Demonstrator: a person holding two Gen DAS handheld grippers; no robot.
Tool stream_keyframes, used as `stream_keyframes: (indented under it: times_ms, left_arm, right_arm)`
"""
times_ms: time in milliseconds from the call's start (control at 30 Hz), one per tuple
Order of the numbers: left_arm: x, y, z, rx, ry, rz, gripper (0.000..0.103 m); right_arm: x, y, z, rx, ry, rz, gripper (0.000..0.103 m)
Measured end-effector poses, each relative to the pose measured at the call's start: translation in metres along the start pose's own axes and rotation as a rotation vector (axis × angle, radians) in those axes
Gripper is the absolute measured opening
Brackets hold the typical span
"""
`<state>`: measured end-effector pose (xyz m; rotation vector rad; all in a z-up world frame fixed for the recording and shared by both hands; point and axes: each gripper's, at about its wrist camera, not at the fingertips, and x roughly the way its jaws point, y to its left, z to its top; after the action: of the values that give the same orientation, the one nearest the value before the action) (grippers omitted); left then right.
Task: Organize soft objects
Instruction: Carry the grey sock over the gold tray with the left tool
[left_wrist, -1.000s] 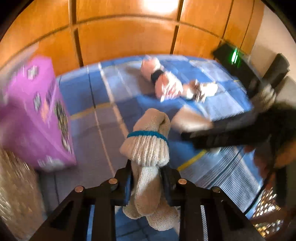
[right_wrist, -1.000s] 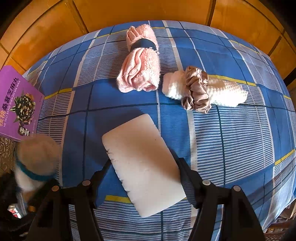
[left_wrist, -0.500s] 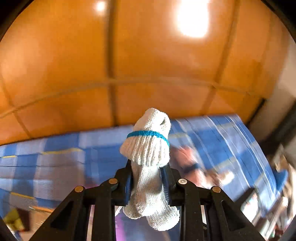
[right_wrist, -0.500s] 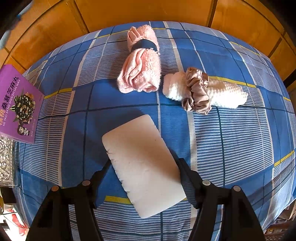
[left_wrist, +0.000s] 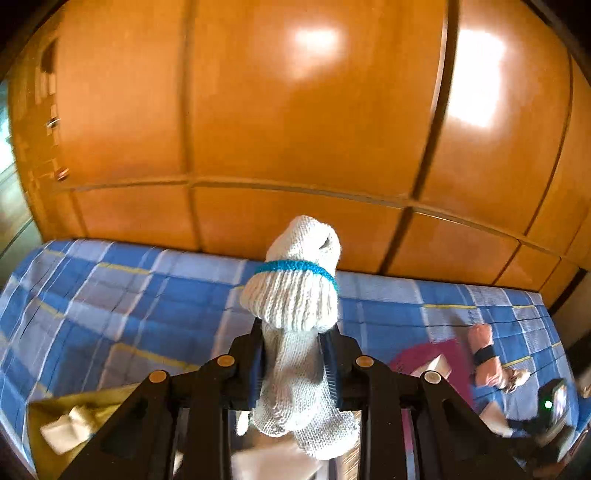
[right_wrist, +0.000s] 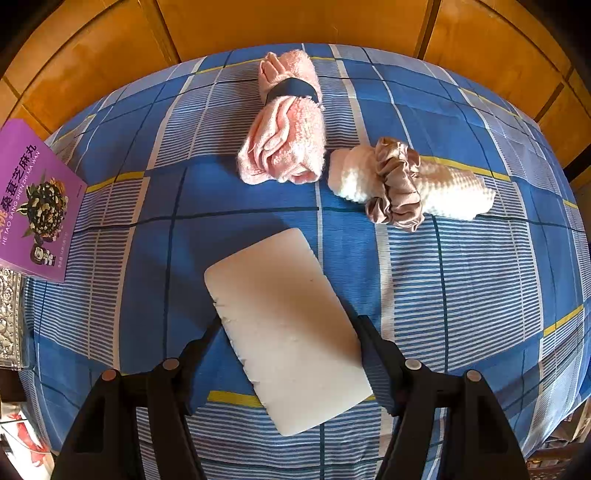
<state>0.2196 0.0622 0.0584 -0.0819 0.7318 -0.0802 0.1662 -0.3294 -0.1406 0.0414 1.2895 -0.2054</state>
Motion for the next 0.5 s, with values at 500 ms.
stream_keyframes:
  times_ms: [500]
  left_arm:
    - [-0.093, 0.173, -0.137, -0.292, -0.004, 0.196, 0.028]
  right_arm:
    - [0.000, 0.008, -0.006, -0.012, -0.013, -0.026, 0.071]
